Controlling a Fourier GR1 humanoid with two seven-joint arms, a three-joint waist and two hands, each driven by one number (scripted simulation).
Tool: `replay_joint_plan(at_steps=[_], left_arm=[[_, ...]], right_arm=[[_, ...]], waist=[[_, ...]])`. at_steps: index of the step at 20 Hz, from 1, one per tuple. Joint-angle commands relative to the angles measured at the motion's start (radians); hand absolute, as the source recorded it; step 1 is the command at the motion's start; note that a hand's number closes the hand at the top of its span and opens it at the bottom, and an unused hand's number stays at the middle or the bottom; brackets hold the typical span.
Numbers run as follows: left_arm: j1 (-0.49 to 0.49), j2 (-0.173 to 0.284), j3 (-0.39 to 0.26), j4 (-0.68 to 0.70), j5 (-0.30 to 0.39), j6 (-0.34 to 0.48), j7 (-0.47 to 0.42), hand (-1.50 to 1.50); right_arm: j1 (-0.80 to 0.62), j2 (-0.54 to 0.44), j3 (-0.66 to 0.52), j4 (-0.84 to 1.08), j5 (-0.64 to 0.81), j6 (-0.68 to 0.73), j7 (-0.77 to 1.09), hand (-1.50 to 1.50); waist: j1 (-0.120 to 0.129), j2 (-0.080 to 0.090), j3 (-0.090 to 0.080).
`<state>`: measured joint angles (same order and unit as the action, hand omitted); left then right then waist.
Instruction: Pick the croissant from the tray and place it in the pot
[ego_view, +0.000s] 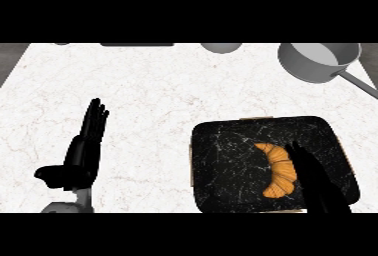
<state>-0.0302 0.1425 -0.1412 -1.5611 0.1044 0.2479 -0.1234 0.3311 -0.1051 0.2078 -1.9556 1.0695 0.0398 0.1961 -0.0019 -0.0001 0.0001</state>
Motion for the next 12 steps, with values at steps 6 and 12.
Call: replay_joint_plan(at_steps=[6,12], left_arm=[[0.070,-0.053,-0.019,-0.053,-0.059,0.001,-0.013,0.00],[0.021,-0.022,0.045,0.021,-0.023,-0.060,-0.041,0.00]], right_arm=[[-0.113,0.038,0.003,0.186,0.026,-0.076,-0.021,-1.50],[-0.101,-0.020,-0.047,0.134,0.053,-0.208,-0.122,1.50]], waist=[[0.003,0.000,0.000],[0.000,0.000,0.000]])
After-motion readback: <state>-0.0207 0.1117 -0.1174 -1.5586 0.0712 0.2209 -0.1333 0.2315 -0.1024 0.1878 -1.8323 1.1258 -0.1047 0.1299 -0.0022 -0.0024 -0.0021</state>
